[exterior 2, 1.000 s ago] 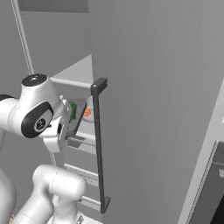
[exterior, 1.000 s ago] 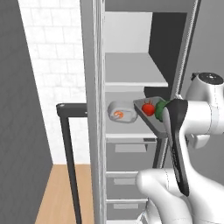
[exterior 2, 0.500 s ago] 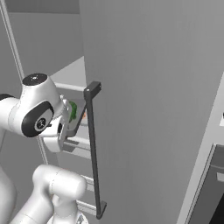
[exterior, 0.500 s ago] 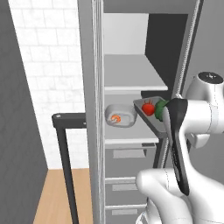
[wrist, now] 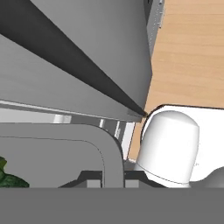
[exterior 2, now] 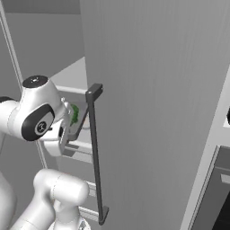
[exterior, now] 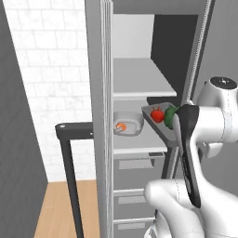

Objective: Take the meat container that has the shrimp and place it on the second highest rack of the freezer. Then take the vegetable container that has the broccoli and tomato and place it on the highest rack of the freezer.

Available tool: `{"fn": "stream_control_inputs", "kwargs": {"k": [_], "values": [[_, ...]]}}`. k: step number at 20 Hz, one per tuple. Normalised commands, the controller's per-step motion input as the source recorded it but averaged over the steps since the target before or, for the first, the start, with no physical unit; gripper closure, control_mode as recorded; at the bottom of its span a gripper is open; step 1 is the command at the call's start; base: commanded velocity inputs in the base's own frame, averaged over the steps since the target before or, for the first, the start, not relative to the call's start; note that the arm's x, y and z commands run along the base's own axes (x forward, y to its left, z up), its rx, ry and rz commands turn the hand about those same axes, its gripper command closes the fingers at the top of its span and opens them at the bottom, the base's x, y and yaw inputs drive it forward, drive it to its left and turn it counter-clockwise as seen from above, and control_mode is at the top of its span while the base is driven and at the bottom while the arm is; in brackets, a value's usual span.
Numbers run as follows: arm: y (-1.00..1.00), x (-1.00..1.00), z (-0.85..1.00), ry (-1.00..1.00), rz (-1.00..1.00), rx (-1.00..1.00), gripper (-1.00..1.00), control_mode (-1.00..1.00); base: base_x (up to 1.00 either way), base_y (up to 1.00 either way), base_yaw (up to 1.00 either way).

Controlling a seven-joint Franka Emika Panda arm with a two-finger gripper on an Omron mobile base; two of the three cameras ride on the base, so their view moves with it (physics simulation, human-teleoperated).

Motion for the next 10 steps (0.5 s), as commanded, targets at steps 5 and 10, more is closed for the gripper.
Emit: {"fn": "stream_control_inputs", "kwargs": {"k": [5, 10], "values": [[0.44, -0.16, 0.2, -0.03, -0.05, 0.0, 1.0, -1.0, 0.0, 0.0, 0.0], [0.3, 0.11, 0.66, -0.1, -0.12, 0.0, 1.0, -1.0, 0.0, 0.0, 0.0]]}}
